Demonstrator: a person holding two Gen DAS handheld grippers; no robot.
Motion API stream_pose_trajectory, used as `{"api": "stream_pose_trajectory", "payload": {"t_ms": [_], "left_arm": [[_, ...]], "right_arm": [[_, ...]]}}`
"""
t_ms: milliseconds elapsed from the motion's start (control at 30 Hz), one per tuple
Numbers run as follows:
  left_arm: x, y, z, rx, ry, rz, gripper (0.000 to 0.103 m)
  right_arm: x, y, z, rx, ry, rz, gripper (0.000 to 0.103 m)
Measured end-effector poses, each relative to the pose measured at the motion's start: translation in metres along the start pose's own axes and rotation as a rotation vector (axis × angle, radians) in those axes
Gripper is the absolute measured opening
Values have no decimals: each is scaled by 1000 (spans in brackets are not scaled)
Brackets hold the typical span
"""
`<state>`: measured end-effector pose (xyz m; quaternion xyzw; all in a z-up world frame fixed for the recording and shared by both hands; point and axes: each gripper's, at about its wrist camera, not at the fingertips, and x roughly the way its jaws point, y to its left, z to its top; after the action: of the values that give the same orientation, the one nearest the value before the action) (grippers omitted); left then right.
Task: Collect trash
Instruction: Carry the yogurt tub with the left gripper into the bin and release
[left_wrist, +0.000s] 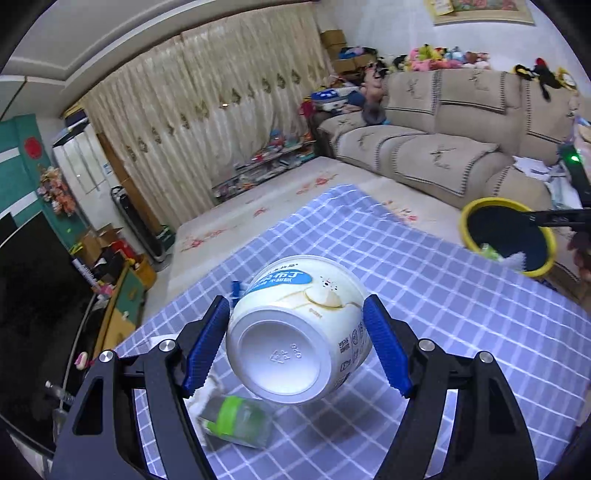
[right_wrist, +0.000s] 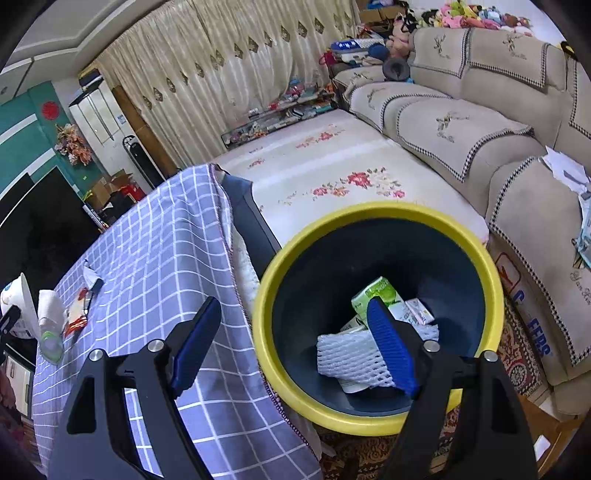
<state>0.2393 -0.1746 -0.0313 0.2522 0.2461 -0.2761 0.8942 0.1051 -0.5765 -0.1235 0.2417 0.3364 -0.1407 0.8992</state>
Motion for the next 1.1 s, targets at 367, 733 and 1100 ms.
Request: {"api": "stream_pose_trajectory", "payload": {"t_ms": [367,733,1100], "left_arm": [[-18,-52,17,42,29,-117,74],[25,-155,62,162,14,-278,74],[114,-283,123,271,55,-454,74]], "right_arm": [[-26,-12,5,-1,-46,30,77],[-60,-61,7,48,-111,5,77],[-104,-123,9,118,-178,-111,77]]}}
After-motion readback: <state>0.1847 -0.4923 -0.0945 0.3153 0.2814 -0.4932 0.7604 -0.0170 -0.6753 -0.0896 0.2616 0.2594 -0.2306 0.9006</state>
